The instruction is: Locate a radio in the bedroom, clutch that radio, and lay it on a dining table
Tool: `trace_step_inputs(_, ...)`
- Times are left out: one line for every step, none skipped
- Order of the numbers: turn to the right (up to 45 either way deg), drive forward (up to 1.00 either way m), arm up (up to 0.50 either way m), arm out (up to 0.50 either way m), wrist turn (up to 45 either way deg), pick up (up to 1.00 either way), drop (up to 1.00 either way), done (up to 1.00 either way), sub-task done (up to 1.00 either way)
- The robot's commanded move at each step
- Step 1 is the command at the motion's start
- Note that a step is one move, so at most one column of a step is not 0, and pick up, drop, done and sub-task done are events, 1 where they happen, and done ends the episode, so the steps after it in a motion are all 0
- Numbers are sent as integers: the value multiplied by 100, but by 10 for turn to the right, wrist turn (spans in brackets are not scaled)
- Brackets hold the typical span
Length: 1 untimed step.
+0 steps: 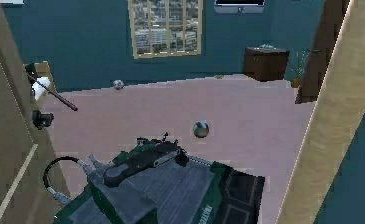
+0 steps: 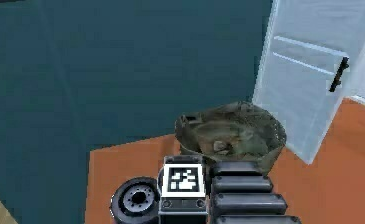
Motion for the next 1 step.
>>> trace_step_inputs(0,70,0,0,0,0,0,0,0)
